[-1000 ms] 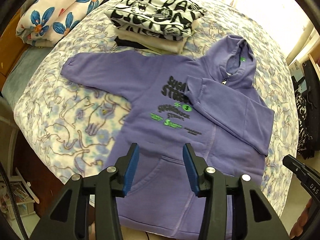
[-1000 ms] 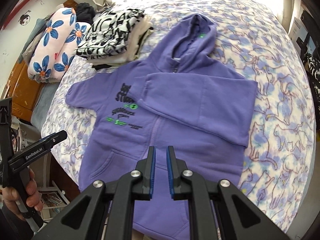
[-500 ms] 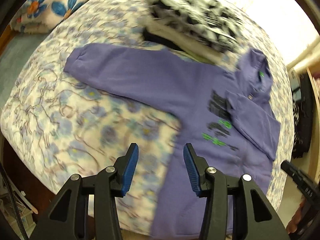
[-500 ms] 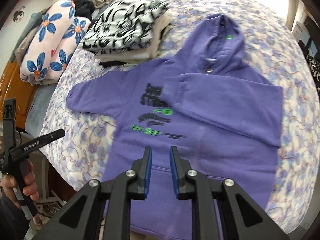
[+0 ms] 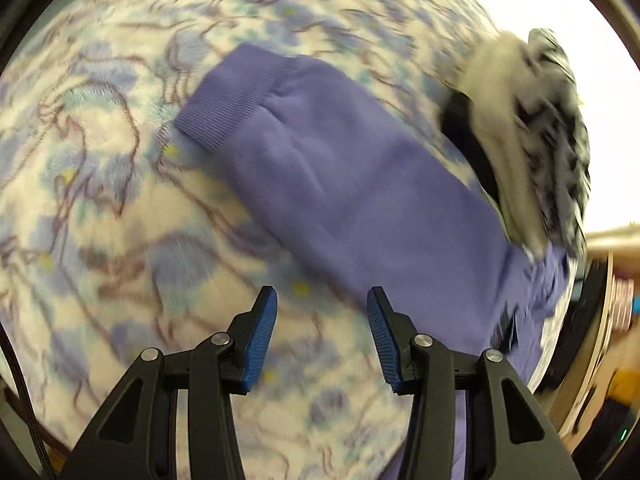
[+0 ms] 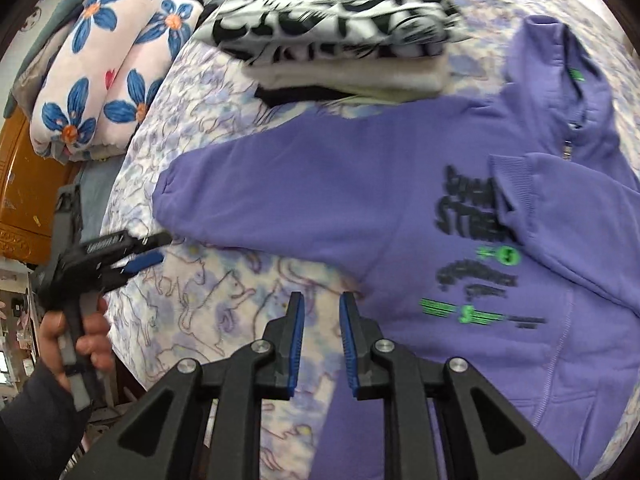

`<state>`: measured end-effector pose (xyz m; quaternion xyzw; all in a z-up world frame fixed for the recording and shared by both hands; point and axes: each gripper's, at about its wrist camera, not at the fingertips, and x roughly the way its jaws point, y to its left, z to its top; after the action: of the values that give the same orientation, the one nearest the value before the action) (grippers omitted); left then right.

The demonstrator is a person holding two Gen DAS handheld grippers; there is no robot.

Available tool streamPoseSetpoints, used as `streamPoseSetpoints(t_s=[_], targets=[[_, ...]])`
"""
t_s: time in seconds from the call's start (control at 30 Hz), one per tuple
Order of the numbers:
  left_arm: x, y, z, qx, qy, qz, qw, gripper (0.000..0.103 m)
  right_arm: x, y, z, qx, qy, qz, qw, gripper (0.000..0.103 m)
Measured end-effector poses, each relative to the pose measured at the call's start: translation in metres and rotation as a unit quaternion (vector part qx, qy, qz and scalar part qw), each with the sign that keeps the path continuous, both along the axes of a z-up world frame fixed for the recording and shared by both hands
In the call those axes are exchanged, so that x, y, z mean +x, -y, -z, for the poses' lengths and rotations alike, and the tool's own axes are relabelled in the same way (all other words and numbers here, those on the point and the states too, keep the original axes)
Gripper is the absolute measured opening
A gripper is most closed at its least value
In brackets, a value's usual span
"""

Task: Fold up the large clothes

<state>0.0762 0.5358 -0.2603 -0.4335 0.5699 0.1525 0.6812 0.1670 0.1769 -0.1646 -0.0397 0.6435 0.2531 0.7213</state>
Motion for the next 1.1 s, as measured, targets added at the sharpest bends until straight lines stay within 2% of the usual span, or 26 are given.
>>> streamPoseSetpoints(t_s=[0.23,0.4,0.47,0.5,0.6,0.67,0.77,0.9,1.0,1.1], targets=[[0.017,-0.035,0.047,-0.027,-0.011,-0.049,0.9984,0.045,0.003,0.008,0.020,-0.023,-0.017,0.020,0.999,0.018],[0.029,-0.037,0.052,-0.023,-0.010,-0.052,0.9983,0.044,0.007,0.026,0.030,-0.031,-0.024,0.049,0.998,0.018],[0.035,-0.037,0.047,-0.010,0.006,-0.046,0.9989,0.013,0.009,0.034,0.032,-0.029,-0.027,0.065,0.997,0.018],[0.038,-0.035,0.041,-0.009,0.012,-0.038,0.9992,0.010,0.010,0.038,0.033,-0.028,-0.029,0.071,0.997,0.018],[0.052,-0.020,0.014,0.042,0.029,0.007,0.9987,0.007,0.015,0.053,0.037,-0.020,-0.033,0.094,0.995,0.018],[0.062,0.001,-0.014,0.073,0.057,0.051,0.9944,0.007,0.017,0.064,0.038,-0.016,-0.033,0.106,0.994,0.018],[0.077,0.051,-0.059,0.088,0.116,0.126,0.9813,0.007,0.021,0.084,0.040,-0.009,-0.035,0.129,0.991,0.018],[0.093,0.135,-0.099,0.090,0.175,0.222,0.9550,0.007,0.026,0.114,0.042,-0.004,-0.035,0.156,0.987,0.018],[0.106,0.211,-0.103,0.073,0.196,0.285,0.9354,0.007,0.031,0.137,0.041,-0.004,-0.032,0.169,0.985,0.018],[0.111,0.270,-0.085,0.074,0.179,0.327,0.9249,0.007,0.035,0.166,0.039,-0.008,-0.024,0.183,0.983,0.018]])
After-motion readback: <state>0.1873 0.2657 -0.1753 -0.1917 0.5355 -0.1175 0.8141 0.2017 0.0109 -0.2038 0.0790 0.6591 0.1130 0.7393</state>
